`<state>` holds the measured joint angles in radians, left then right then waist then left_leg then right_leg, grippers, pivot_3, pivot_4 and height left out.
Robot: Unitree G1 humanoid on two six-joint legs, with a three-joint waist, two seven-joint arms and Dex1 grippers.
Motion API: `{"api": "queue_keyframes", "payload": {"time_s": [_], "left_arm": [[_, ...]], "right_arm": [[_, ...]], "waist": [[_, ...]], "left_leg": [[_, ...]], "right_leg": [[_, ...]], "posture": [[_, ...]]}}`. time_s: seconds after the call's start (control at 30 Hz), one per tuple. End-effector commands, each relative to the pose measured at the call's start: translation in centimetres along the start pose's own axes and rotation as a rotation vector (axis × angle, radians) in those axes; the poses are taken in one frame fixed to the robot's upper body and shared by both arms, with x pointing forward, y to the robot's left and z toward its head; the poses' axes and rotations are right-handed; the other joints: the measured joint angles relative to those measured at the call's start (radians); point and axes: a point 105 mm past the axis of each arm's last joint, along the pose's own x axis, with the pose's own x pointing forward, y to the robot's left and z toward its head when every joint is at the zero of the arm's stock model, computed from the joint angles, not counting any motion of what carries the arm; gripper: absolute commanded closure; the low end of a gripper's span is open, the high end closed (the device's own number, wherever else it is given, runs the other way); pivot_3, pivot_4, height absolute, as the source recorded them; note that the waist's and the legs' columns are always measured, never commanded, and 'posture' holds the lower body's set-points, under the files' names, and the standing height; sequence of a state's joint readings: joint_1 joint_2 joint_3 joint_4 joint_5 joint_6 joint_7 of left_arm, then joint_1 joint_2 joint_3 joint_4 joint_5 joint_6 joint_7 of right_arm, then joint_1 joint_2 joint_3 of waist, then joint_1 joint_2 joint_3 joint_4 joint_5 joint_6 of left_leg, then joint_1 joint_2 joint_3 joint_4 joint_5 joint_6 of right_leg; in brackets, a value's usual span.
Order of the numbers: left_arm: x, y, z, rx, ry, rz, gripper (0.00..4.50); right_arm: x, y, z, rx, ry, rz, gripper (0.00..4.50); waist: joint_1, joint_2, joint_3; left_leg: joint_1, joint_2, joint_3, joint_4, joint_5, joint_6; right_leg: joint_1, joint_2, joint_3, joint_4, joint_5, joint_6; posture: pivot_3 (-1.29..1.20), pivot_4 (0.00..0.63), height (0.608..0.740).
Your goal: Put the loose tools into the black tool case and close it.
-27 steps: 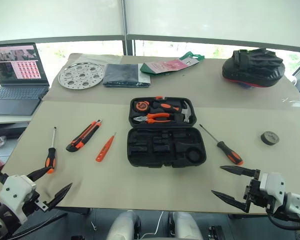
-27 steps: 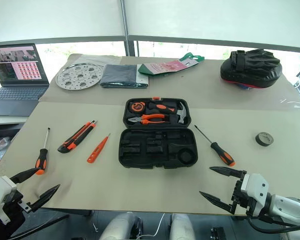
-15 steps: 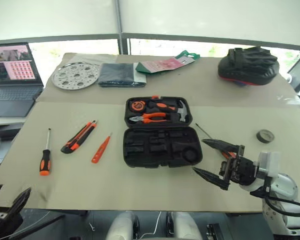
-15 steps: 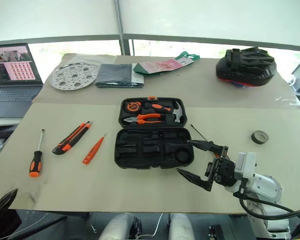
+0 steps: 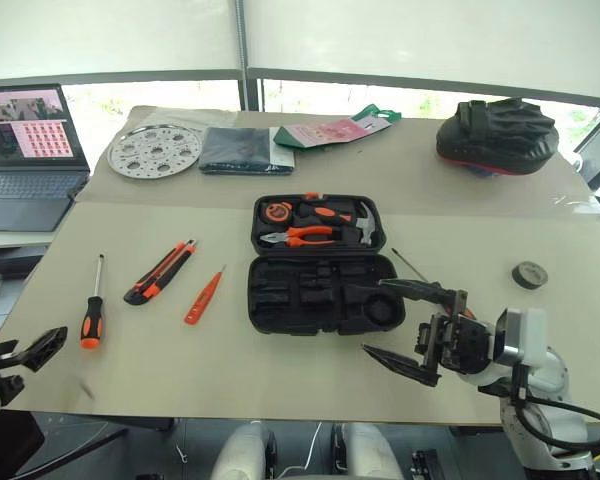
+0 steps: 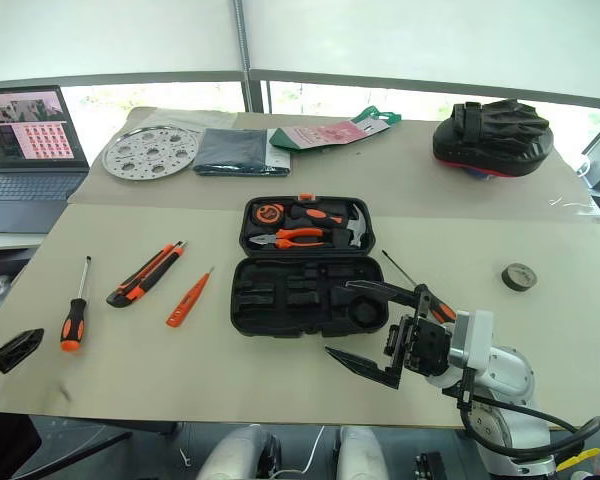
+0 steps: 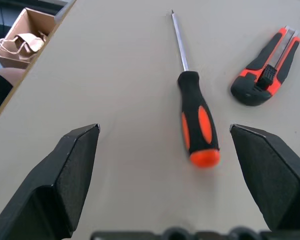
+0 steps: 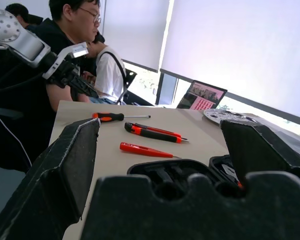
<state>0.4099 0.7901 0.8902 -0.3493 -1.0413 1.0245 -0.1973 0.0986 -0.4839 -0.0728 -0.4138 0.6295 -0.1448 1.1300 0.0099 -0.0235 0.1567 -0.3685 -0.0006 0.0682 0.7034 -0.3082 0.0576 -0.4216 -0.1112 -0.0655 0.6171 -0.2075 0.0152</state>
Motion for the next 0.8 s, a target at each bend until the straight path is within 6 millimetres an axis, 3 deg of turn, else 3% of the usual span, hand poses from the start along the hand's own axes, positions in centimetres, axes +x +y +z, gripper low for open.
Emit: {"api": "queue_keyframes", "payload": {"time_s": [0.03, 0.17, 0.27, 0.4, 0.47, 0.53, 0.63, 0.77, 0.8], "left_arm": [[2.7, -0.1, -0.5, 0.041, 0.08, 0.033, 0.0], [4.2, -1.0, -0.2, 0.06, 0.073, -0.007, 0.0], [4.9, -1.5, -0.2, 0.074, 0.063, -0.034, 0.74], [5.2, -1.2, -0.6, 0.077, 0.067, -0.034, 2.34], [5.1, -0.3, -0.3, 0.09, 0.035, -0.002, 3.08], [4.7, 1.6, 1.7, 0.147, -0.099, 0.089, 3.63], [3.5, 2.2, 5.3, 0.219, -0.331, 0.099, 3.62], [1.9, -1.7, 8.4, 0.346, -0.521, -0.155, 3.62], [2.0, -3.5, 8.9, 0.377, -0.529, -0.252, 3.62]], "right_arm": [[0.0, 0.3, 0.1, -0.032, -0.017, 0.005, 0.03], [-0.4, 0.5, -0.3, -0.028, -0.009, -0.002, 0.03], [-0.5, 0.8, -0.5, -0.023, -0.006, 0.001, 0.0], [-0.6, 0.8, -0.7, -0.021, -0.003, -0.009, 0.0], [-0.6, 0.9, -0.8, -0.013, -0.001, -0.009, 0.0], [-0.6, 1.1, -0.8, -0.009, 0.003, 0.0, 0.0], [-1.1, 0.9, -0.4, -0.012, 0.016, -0.013, 0.0], [-2.6, 0.1, 0.2, -0.031, 0.067, -0.075, 0.0], [-3.0, -0.3, 0.5, -0.039, 0.08, -0.107, 0.0]], "waist": [[0.0, 0.0, 0.0], [0.0, 0.0, 0.0], [0.002, 0.0, 0.0], [0.002, 0.0, 0.0], [0.002, 0.001, 0.0], [0.001, 0.001, 0.0], [0.001, -0.001, 0.0], [0.011, -0.001, 0.0], [0.013, -0.001, 0.0]], "left_leg": [[0.0, -0.001, 0.0, 0.0, 0.0, -0.001], [0.001, 0.0, 0.001, 0.0, 0.001, -0.003], [0.001, 0.0, 0.001, 0.0, 0.001, -0.004], [0.001, 0.0, 0.001, 0.0, 0.0, -0.007], [0.002, 0.0, 0.001, 0.0, 0.0, -0.007], [0.002, 0.0, 0.001, 0.0, 0.0, -0.007], [0.001, 0.004, 0.001, -0.001, 0.001, -0.008], [0.0, 0.005, 0.0, 0.0, 0.0, -0.009], [0.0, 0.005, 0.0, 0.0, -0.001, -0.009]], "right_leg": [[0.0, 0.001, 0.0, 0.001, -0.001, -0.001], [-0.001, 0.001, 0.0, 0.005, -0.002, -0.003], [-0.002, 0.0, 0.0, 0.007, -0.002, -0.004], [-0.002, -0.001, 0.0, 0.008, -0.003, -0.004], [-0.002, -0.002, 0.0, 0.008, -0.003, -0.005], [-0.002, -0.003, 0.0, 0.008, -0.003, -0.005], [-0.002, -0.003, 0.001, 0.008, -0.004, -0.007], [-0.003, -0.006, 0.001, 0.008, -0.005, -0.009], [-0.003, -0.007, 0.0, 0.007, -0.005, -0.009]], "posture": [[0.0, 0.15, 0.74], [0.0, 0.15, 0.74], [0.0, 0.15, 0.74], [0.0, 0.15, 0.74], [0.0, 0.15, 0.74], [0.0, 0.15, 0.74], [0.0, 0.15, 0.74], [0.0, 0.15, 0.74], [0.0, 0.15, 0.74]]}}
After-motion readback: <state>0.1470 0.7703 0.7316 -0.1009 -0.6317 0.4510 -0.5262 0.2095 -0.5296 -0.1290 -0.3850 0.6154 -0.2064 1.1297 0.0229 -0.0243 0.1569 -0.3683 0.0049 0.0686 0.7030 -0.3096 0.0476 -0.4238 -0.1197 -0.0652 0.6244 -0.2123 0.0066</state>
